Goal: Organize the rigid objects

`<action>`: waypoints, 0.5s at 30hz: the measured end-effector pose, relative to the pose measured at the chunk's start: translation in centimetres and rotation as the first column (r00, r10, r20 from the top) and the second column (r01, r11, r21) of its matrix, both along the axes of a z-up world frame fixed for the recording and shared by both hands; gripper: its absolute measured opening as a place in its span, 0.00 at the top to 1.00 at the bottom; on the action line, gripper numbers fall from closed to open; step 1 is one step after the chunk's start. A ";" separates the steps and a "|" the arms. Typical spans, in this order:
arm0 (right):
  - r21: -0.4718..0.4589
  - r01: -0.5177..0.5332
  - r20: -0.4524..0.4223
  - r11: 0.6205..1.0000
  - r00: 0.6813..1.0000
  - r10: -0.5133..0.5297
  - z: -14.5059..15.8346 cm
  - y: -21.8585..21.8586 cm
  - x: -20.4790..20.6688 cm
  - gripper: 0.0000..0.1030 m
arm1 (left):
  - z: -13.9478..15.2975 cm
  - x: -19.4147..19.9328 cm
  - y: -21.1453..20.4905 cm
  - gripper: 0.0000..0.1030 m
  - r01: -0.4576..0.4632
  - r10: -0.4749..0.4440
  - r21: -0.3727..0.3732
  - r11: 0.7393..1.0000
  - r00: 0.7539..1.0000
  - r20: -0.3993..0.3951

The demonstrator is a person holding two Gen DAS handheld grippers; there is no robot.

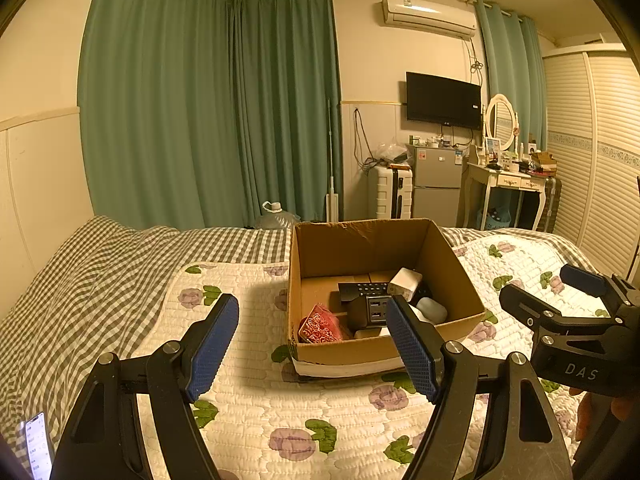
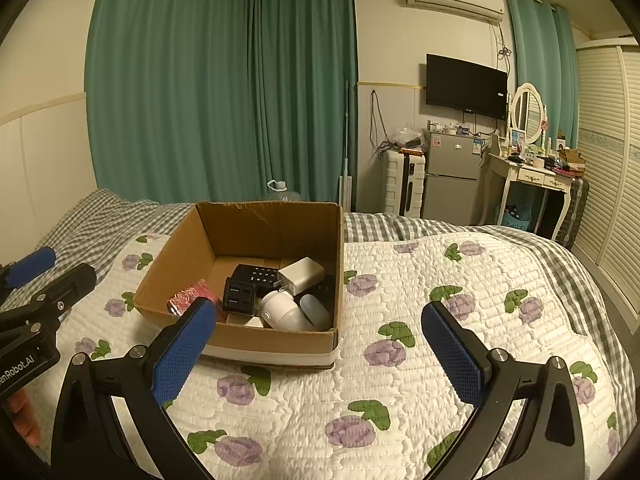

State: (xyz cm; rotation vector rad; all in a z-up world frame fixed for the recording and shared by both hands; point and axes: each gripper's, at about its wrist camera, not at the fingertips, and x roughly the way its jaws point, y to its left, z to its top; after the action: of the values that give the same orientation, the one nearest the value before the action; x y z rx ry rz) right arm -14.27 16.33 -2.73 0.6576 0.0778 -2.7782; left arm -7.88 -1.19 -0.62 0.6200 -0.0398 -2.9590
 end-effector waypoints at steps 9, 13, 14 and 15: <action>0.004 -0.001 0.006 1.000 1.000 0.001 -0.3 0.0 -0.1 0.00 | 0.0 0.0 0.0 0.24 0.000 0.000 0.001 1.000 1.000 0.000; 0.009 -0.001 0.013 1.000 1.000 0.001 -0.7 -0.2 -0.2 0.00 | 0.0 0.0 0.0 0.24 -0.001 0.001 0.001 1.000 1.000 0.001; 0.010 0.000 0.014 1.000 1.000 0.000 -0.7 -0.2 -0.2 0.00 | 0.0 0.0 0.0 0.24 -0.002 0.002 0.001 1.000 1.000 0.001; 0.010 0.000 0.015 1.000 1.000 0.000 -0.7 -0.2 -0.2 0.00 | 0.0 0.0 0.0 0.24 -0.003 0.003 0.001 1.000 1.000 0.002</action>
State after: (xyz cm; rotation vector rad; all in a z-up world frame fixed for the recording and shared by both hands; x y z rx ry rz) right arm -14.44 16.10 -3.47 0.6807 0.0894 -2.7740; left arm -7.90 -1.14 -0.64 0.6223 -0.0372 -2.9558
